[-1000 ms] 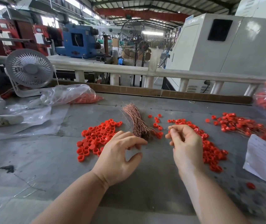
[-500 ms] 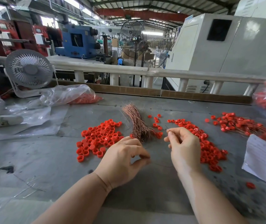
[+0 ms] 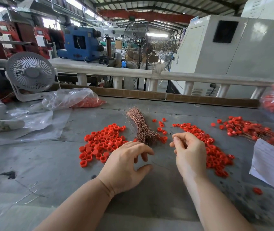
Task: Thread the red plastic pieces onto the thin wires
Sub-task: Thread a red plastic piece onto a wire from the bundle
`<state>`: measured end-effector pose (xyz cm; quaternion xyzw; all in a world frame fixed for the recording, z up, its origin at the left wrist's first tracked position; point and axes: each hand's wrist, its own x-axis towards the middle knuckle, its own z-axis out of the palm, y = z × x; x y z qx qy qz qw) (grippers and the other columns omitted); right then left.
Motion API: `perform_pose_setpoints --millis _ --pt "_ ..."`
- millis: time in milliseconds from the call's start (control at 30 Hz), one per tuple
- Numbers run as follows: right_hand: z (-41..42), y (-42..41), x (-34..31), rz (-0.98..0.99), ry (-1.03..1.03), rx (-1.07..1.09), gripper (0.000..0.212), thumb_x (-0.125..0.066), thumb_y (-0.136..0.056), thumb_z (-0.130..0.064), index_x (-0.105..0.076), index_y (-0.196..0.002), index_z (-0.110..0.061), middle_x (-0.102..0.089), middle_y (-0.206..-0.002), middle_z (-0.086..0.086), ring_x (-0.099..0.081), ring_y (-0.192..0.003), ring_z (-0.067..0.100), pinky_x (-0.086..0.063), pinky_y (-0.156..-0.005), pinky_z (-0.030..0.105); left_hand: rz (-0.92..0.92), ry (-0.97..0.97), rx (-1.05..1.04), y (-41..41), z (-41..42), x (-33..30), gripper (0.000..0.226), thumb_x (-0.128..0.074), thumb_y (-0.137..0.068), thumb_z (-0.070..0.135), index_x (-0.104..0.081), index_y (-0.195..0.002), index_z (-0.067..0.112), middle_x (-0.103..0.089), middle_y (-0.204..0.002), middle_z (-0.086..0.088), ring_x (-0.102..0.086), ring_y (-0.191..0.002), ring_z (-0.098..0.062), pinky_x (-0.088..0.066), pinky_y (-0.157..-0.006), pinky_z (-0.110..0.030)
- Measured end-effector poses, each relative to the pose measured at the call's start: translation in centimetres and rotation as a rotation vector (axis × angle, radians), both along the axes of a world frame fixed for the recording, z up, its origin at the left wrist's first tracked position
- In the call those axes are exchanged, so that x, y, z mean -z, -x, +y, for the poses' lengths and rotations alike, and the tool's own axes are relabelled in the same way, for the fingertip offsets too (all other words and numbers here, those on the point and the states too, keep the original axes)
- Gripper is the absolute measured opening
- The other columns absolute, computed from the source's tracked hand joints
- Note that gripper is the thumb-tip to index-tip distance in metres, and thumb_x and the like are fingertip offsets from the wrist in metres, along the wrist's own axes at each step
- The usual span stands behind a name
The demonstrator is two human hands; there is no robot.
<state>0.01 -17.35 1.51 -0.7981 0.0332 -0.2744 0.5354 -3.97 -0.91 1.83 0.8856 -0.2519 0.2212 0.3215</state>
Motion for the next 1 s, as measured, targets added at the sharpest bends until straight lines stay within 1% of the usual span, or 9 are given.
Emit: perform_pose_setpoints --millis 100,233,400,500,600,667,767,867,1000 --pt "0.1 0.0 0.0 0.001 0.005 -0.004 0.032 -0.055 -0.088 -0.004 -0.056 -0.068 -0.028 -0.064 -0.065 -0.004 -0.057 -0.064 0.021 -0.049 -0.067 0.038 -0.01 0.01 0.005 0.0 0.0 0.0 0.027 -0.076 -0.072 0.021 -0.067 -0.098 0.019 -0.061 -0.08 0.01 -0.052 -0.07 -0.008 -0.038 -0.07 -0.01" --pt "0.0 0.0 0.1 -0.006 0.019 -0.002 0.031 -0.056 -0.088 -0.003 -0.056 -0.069 -0.028 -0.063 -0.065 -0.005 -0.056 -0.064 0.021 -0.049 -0.067 0.038 0.007 0.037 0.025 -0.1 -0.1 0.1 0.014 -0.076 -0.075 0.019 -0.073 -0.089 0.02 -0.062 -0.08 0.009 -0.048 -0.071 0.003 -0.036 -0.067 -0.004" --pt "-0.2 -0.1 0.2 0.009 0.019 -0.014 0.025 -0.055 -0.089 -0.003 -0.059 -0.073 -0.022 -0.065 -0.069 0.0 -0.056 -0.066 0.022 -0.048 -0.068 0.036 0.014 0.066 0.031 -0.3 -0.2 0.3 0.005 -0.07 -0.075 0.022 -0.075 -0.076 0.019 -0.062 -0.074 0.006 -0.047 -0.071 0.004 -0.036 -0.068 -0.004" --pt "-0.1 0.2 0.1 0.005 0.185 0.03 0.017 -0.056 -0.088 -0.003 -0.068 -0.096 -0.013 -0.069 -0.096 0.007 -0.06 -0.089 0.025 -0.046 -0.082 0.035 0.014 0.064 -0.018 -0.6 0.0 0.4 0.002 -0.074 -0.077 0.017 -0.075 -0.077 0.019 -0.055 -0.072 0.016 -0.045 -0.067 0.004 -0.033 -0.066 -0.004" --pt "0.3 0.8 -0.1 -0.122 0.429 0.112 0.032 -0.061 -0.084 -0.002 -0.065 -0.114 -0.012 -0.061 -0.119 0.006 -0.052 -0.115 0.028 -0.037 -0.099 0.04 0.021 0.077 -0.09 -0.8 0.1 0.5 0.004 -0.074 -0.077 0.015 -0.075 -0.077 0.019 -0.049 -0.07 0.021 -0.045 -0.068 0.003 -0.036 -0.067 -0.011" --pt "0.7 1.2 -0.5 -0.226 0.474 0.014 0.031 -0.063 -0.082 0.001 -0.069 -0.109 -0.013 -0.065 -0.114 0.004 -0.057 -0.111 0.027 -0.041 -0.096 0.042 0.02 0.088 -0.137 -0.9 0.1 0.5 0.002 -0.074 -0.078 0.016 -0.074 -0.077 0.018 -0.051 -0.07 0.018 -0.046 -0.069 -0.002 -0.041 -0.069 -0.019" --pt "1.3 1.5 -0.4 -0.301 0.494 -0.223 0.025 -0.064 -0.078 0.006 -0.074 -0.091 -0.013 -0.071 -0.094 -0.001 -0.065 -0.09 0.023 -0.049 -0.085 0.046 0.022 0.102 -0.205 -0.9 0.2 0.5 0.002 -0.073 -0.078 0.018 -0.075 -0.078 0.017 -0.054 -0.071 0.013 -0.048 -0.071 -0.009 -0.043 -0.07 -0.026" --pt "1.5 1.7 -0.3 -0.267 0.531 -0.337 0.021 -0.066 -0.077 0.001 -0.075 -0.085 -0.017 -0.071 -0.085 -0.007 -0.064 -0.081 0.019 -0.049 -0.079 0.044 0.015 0.136 -0.243 -1.0 0.3 0.5 0.001 -0.074 -0.077 0.017 -0.075 -0.078 0.017 -0.055 -0.072 0.012 -0.05 -0.071 -0.01 -0.044 -0.069 -0.026" --pt "1.4 1.6 -0.2 -0.182 0.474 -0.395 0.017 -0.07 -0.078 -0.001 -0.074 -0.084 -0.017 -0.068 -0.081 -0.007 -0.062 -0.081 0.016 -0.048 -0.08 0.042 0.014 0.151 -0.267 -1.1 0.3 0.5 0.001 -0.075 -0.077 0.018 -0.075 -0.077 0.018 -0.059 -0.073 0.009 -0.051 -0.07 -0.01 -0.044 -0.067 -0.026"
